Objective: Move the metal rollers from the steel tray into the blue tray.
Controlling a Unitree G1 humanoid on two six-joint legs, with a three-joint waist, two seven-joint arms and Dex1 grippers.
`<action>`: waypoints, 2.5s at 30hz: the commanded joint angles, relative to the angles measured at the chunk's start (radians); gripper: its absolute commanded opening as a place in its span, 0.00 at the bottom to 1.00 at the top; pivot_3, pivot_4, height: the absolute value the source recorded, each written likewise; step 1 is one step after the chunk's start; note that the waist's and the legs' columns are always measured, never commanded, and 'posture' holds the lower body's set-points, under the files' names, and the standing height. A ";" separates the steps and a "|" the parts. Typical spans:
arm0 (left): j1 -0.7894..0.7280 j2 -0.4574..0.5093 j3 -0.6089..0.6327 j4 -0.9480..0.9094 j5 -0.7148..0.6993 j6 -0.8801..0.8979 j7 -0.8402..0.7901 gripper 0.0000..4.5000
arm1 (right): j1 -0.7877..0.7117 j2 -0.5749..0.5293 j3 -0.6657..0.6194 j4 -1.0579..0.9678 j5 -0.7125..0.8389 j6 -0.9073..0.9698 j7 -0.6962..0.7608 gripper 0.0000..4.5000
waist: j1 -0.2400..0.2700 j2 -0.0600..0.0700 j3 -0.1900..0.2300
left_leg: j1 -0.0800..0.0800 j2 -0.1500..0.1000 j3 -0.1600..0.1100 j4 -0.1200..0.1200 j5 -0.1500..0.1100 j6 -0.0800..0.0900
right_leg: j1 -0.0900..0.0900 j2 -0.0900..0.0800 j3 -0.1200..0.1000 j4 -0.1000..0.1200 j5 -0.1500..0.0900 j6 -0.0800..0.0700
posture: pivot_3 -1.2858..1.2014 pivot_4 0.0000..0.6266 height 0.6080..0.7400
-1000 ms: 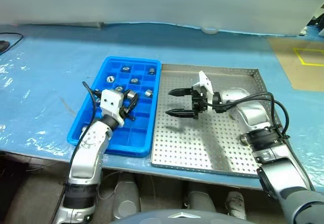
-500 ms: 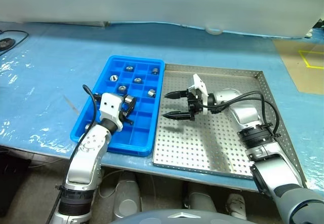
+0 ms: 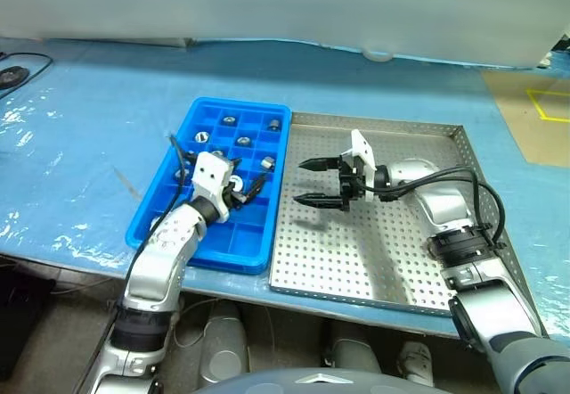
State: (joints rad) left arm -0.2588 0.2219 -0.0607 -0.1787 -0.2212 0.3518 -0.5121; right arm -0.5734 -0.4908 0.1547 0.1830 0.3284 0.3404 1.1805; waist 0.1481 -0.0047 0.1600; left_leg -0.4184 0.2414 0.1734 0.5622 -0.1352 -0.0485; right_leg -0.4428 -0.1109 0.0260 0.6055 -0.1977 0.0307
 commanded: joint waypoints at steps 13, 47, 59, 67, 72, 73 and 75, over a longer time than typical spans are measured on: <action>-0.394 -0.071 -0.108 0.514 -0.071 -0.226 -0.457 0.79 | 0.228 -0.104 -0.277 -0.250 -0.068 0.193 -0.494 1.00 | -0.096 0.000 0.000 | 0.002 -0.001 0.001 0.000 0.001 -0.002 | 0.000 0.001 0.003 0.000 0.000 0.000 | 0.41 0.24 1.00; -0.316 -0.021 -0.022 0.409 -0.116 -0.230 -0.494 0.80 | 0.114 -0.032 -0.231 -0.257 0.029 0.263 -0.441 0.39 | -0.142 0.000 0.000 | 0.005 -0.001 0.002 -0.002 0.001 -0.001 | 0.001 0.001 0.004 0.000 0.000 0.000 | 0.47 0.24 1.00; -0.020 0.116 0.137 0.017 -0.173 -0.102 -0.280 0.80 | -0.101 0.082 -0.014 -0.125 0.083 0.139 -0.079 0.39 | -0.064 0.000 0.000 | 0.004 0.001 0.001 -0.003 0.001 -0.001 | 0.001 0.001 0.001 0.000 0.000 0.000 | 0.62 0.24 1.00; 0.244 0.151 0.218 -0.269 -0.221 -0.019 -0.147 0.80 | -0.221 0.207 0.170 0.039 0.001 0.013 0.094 0.39 | 0.003 0.000 0.001 | 0.001 0.001 -0.001 -0.007 0.001 -0.003 | -0.001 0.001 -0.003 -0.001 -0.002 -0.003 | 0.70 0.24 1.00; 0.378 0.173 0.250 -0.388 -0.261 0.025 -0.108 0.80 | -0.227 0.225 0.237 0.092 -0.048 -0.055 0.166 0.39 | 0.050 0.000 0.001 | -0.001 0.001 -0.004 -0.010 0.002 -0.003 | -0.002 0.001 -0.005 -0.001 -0.003 -0.003 | 0.73 0.24 1.00; 0.409 0.180 0.258 -0.413 -0.275 0.038 -0.105 0.80 | -0.226 0.232 0.248 0.100 -0.058 -0.067 0.173 0.39 | 0.060 0.000 0.001 | -0.001 0.001 -0.004 -0.010 0.002 -0.003 | -0.002 0.001 -0.005 -0.001 -0.003 -0.003 | 0.73 0.24 1.00; 0.465 0.198 0.276 -0.456 -0.298 0.058 -0.101 0.80 | -0.224 0.245 0.267 0.119 -0.080 -0.090 0.182 0.39 | 0.070 0.000 0.001 | -0.001 0.001 -0.005 -0.010 0.002 -0.004 | -0.002 0.001 -0.006 -0.001 -0.003 -0.003 | 0.73 0.24 1.00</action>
State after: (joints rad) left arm 0.1883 0.4050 0.1826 -0.5635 -0.4881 0.4000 -0.6182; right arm -0.7807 -0.2561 0.4145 0.3088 0.2547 0.2856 1.3441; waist 0.2181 -0.0051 0.1608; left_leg -0.4195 0.2426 0.1684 0.5526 -0.1333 -0.0521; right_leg -0.4449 -0.1099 0.0206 0.6048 -0.2008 0.0281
